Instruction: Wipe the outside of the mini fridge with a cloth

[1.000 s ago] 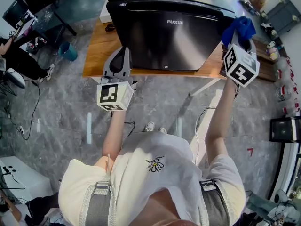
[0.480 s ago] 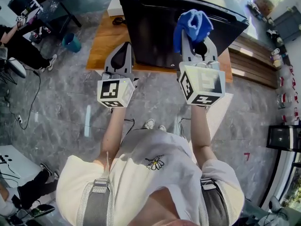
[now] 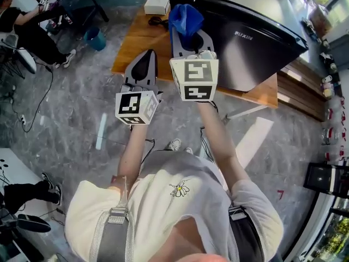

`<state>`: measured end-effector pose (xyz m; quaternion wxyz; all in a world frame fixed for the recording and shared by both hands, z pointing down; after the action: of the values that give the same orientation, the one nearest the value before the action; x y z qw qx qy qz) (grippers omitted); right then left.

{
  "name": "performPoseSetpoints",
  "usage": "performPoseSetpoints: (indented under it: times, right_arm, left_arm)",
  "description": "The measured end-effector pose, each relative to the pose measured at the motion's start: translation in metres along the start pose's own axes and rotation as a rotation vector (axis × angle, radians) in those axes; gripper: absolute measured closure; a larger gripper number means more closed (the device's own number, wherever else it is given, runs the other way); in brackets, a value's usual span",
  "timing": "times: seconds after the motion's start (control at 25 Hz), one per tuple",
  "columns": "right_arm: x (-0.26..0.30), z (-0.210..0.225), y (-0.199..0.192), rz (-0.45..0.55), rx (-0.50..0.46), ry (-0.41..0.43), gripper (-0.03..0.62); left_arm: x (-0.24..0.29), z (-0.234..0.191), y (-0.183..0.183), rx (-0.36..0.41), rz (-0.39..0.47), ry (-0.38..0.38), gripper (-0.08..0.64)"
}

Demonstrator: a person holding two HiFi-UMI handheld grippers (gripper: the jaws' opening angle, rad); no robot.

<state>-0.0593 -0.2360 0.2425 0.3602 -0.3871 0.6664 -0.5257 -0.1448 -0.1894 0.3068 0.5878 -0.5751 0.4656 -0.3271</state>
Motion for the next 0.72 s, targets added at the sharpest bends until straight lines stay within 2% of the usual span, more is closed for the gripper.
performPoseSetpoints:
  times: [0.12, 0.32, 0.72]
  right_arm:
    - [0.015, -0.013, -0.003, -0.012, -0.060, -0.010, 0.520]
    - [0.030, -0.016, -0.014, -0.037, -0.168, -0.079, 0.520]
    - [0.012, 0.011, -0.020, -0.040, -0.176, -0.163, 0.520]
  left_arm:
    - [-0.006, -0.010, 0.000, -0.004, 0.000, 0.024, 0.555]
    - [-0.011, -0.019, -0.002, -0.010, -0.004, 0.041, 0.555]
    - [-0.006, -0.011, -0.007, -0.019, -0.014, 0.017, 0.555]
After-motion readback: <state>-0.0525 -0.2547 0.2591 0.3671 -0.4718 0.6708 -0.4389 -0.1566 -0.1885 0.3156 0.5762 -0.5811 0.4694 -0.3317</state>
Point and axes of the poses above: the fingertips, and each gripper's own axes: x forward along the fingers, z to its right, y out of its top, the point moved 2 cm from there along -x, backward along the fingers, and after that the axes turned 2 degrees about -x, right-handed, at the moved point
